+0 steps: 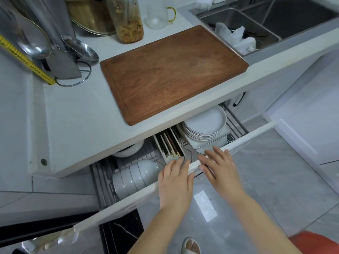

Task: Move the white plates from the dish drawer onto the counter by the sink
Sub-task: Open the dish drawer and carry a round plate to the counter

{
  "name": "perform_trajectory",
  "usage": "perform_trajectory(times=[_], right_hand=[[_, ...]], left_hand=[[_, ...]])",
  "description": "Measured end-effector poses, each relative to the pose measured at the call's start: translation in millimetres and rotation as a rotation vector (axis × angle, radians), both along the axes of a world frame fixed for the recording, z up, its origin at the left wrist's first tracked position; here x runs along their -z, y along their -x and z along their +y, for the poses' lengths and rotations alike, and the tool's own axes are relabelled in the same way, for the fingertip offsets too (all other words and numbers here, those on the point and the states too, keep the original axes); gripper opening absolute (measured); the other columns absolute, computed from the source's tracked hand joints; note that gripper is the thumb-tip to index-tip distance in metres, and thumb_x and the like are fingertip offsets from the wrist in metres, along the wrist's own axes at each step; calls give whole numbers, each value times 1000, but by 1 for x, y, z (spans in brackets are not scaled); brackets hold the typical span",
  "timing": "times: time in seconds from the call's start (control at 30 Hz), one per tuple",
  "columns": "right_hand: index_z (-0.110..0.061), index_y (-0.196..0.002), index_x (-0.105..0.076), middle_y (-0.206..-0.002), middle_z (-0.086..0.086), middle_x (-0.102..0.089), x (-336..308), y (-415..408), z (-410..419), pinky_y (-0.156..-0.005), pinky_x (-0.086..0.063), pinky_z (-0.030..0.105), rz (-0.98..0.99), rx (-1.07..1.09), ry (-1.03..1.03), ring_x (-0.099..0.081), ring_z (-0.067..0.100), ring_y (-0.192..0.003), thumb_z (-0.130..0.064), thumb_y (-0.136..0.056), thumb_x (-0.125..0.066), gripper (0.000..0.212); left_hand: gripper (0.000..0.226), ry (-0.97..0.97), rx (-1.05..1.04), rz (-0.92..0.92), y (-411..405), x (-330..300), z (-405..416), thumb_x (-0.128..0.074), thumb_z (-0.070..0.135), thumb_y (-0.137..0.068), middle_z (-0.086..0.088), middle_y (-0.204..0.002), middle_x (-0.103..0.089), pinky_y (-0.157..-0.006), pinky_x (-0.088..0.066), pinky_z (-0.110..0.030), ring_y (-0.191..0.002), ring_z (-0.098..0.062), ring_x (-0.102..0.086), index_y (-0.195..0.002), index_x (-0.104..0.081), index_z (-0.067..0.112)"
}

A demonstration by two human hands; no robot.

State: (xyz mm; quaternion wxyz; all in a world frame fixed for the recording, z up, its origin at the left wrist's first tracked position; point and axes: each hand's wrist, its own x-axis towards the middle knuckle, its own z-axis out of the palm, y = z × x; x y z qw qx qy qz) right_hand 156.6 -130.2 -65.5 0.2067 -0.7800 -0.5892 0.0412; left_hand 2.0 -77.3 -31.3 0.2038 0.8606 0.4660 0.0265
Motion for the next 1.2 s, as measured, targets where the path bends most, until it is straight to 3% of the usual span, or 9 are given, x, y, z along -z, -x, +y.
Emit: perform_trajectory(times=[0.1, 0.17, 0.23, 0.3, 0.37, 0.57, 0.77, 0.93, 1.2], right_hand=[[-29, -106, -59, -106, -4, -61, 6, 0, -12, -106, -34, 51, 6, -1, 32, -44, 22, -120, -44, -93, -37, 29], [-27, -99, -64, -98, -5, -63, 4, 1, -16, -103, -34, 50, 14, 25, 1, -49, 22, -111, -42, -89, -45, 26], [-26, -92, -68, -91, -5, -64, 2, 1, -20, -104, -34, 51, 46, 66, -15, -48, 19, -103, -43, -86, -49, 27], [-25, -84, -71, -86, -5, -63, 0, 2, -27, -106, -31, 50, 114, 110, -20, -45, 16, -98, -46, -82, -50, 29], [-25, -81, -71, -85, -5, -62, -2, 3, -35, -110, -26, 48, 172, 133, -2, -44, 14, -97, -48, -80, -49, 32], [-26, -79, -72, -83, -7, -61, -9, 5, -65, -111, -17, 39, 232, 157, 47, -43, 11, -96, -49, -79, -50, 32], [-28, -80, -72, -85, -10, -60, -17, 8, -101, -112, -17, 38, 256, 156, 97, -42, 7, -98, -48, -80, -49, 30], [-29, -79, -72, -87, -12, -60, -18, 9, -128, -108, -21, 37, 238, 173, 164, -43, 7, -96, -50, -81, -48, 32], [-28, -81, -73, -87, -8, -63, -29, 8, -130, -114, -18, 37, 282, 190, 295, -51, 15, -96, -47, -80, -54, 27]], left_hand=[[40, 130, 5, -14, -3, 3, -5, -36, 42, -86, 20, -88, -72, -65, -55, -21, -77, -5, -68, -103, -71, 34], [37, 88, -54, -36, -1, 8, -11, -38, 40, -85, 19, -82, -72, -59, -55, -20, -71, -7, -68, -98, -72, 34], [33, 43, -90, -92, 1, 11, -17, -41, 39, -90, 13, -90, -72, -67, -55, -26, -82, -13, -68, -102, -70, 32], [29, 191, -144, -114, -3, 6, -24, -43, 38, -96, 10, -109, -68, -82, -49, -32, -103, -16, -61, -114, -66, 32], [27, 280, -213, -116, -4, 2, -32, -47, 38, -96, 11, -116, -64, -87, -46, -32, -111, -15, -56, -117, -64, 35], [22, 456, -276, -119, -5, -3, -56, -54, 36, -93, 12, -111, -63, -83, -47, -28, -106, -11, -57, -112, -65, 38], [19, 583, -287, -152, -3, -6, -80, -60, 31, -89, 11, -102, -64, -79, -45, -22, -87, -5, -54, -105, -70, 34], [16, 687, -315, -141, -3, -6, -102, -65, 29, -86, 10, -103, -71, -87, -52, -32, -94, -9, -64, -100, -72, 33], [17, 759, -334, -113, -10, -15, -105, -65, 23, -87, 8, -101, -72, -86, -54, -31, -93, -11, -66, -102, -72, 25]])
